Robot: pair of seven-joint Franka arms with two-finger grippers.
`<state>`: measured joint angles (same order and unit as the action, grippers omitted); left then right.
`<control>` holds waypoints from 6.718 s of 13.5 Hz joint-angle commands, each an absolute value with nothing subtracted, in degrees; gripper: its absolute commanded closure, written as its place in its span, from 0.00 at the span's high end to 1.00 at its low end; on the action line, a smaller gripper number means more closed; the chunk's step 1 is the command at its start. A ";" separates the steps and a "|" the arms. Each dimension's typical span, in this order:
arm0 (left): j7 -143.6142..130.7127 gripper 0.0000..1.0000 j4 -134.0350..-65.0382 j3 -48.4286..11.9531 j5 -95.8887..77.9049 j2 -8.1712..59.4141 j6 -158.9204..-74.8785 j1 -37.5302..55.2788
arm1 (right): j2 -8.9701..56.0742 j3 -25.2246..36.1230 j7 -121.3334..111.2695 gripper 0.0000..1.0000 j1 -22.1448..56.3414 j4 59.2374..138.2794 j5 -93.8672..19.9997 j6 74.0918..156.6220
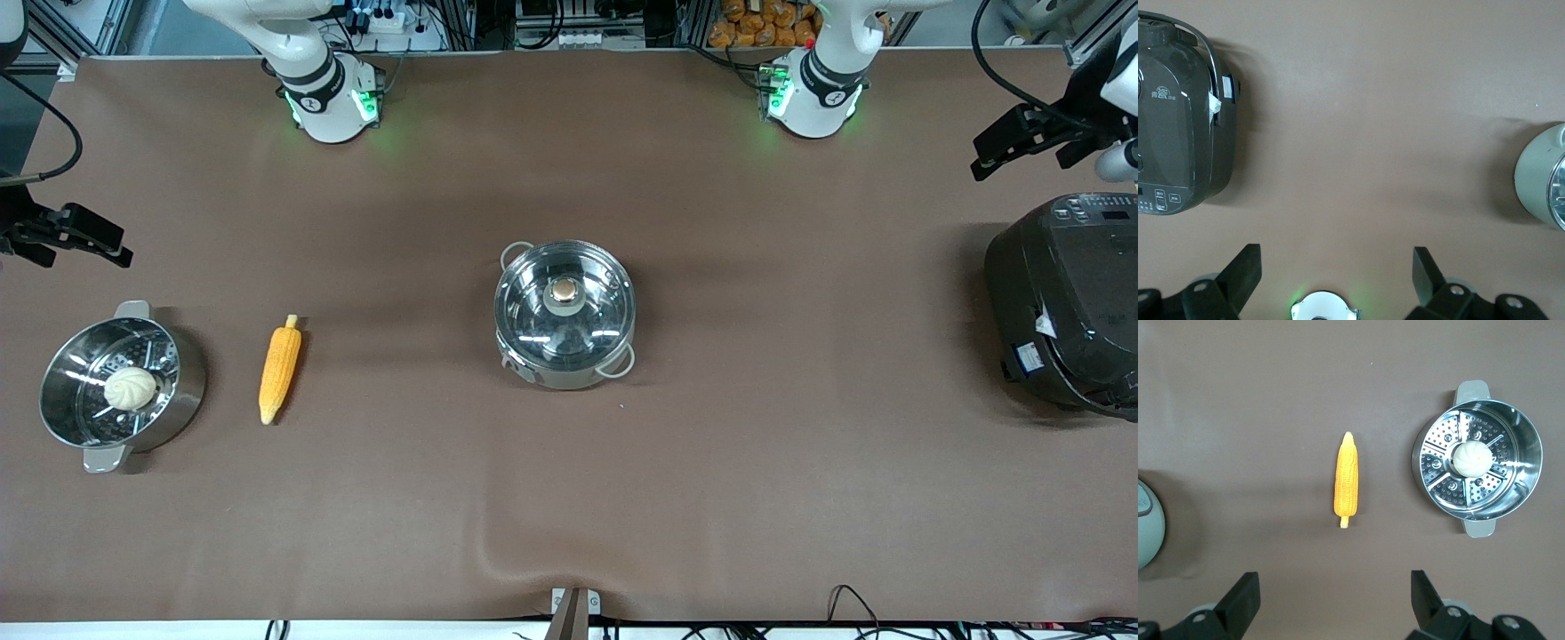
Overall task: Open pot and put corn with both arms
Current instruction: 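Reach the right gripper to the corn while the left gripper reaches the lid, then grasp the corn with the right gripper while the left gripper lifts the lid, then carry the corn into the pot while the left gripper lowers the lid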
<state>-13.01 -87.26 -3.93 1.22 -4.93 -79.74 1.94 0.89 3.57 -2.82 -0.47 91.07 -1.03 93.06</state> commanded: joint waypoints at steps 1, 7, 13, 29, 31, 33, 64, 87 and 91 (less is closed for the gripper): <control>-11.43 1.00 -85.61 -3.96 2.46 -3.96 -79.80 2.02 | 1.14 3.25 -2.99 1.00 -0.79 90.53 -1.85 92.90; -12.64 1.00 -83.85 -6.57 2.46 0.33 -83.39 4.73 | 1.14 3.25 -2.99 1.00 -0.79 90.53 -1.85 92.90; -47.67 1.00 -76.30 -11.51 1.06 13.78 -92.35 17.90 | 1.32 3.16 -2.99 1.00 -0.44 90.53 -1.93 92.81; -85.96 1.00 -72.77 -9.76 1.67 38.49 -113.38 38.67 | 26.35 3.34 -3.08 1.00 0.35 85.43 -0.79 96.15; -86.83 1.00 -73.30 -9.84 2.46 38.93 -113.38 39.29 | 29.08 3.34 -3.08 1.00 -0.52 85.43 -0.79 96.33; -87.79 1.00 -73.30 -9.84 2.46 39.63 -113.38 39.37 | 32.59 3.34 -3.08 1.00 -0.53 85.43 -0.79 99.56; -38.17 0.00 -102.09 -10.37 2.64 7.47 -106.75 6.26 | 29.01 3.16 -1.32 0.00 0.53 113.29 -3.96 133.95; -21.45 1.00 -121.94 -11.77 8.70 14.69 -141.13 -8.09 | 33.04 3.34 -5.02 0.00 42.18 83.06 6.06 122.50; -20.92 1.00 -106.38 -14.85 8.09 12.49 -119.05 -8.44 | 35.59 3.34 2.26 0.00 46.31 82.53 11.07 122.78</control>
<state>-20.68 -112.59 -13.63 7.60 13.34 -127.32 -8.18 33.68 2.57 -2.31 43.82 84.95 8.17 123.25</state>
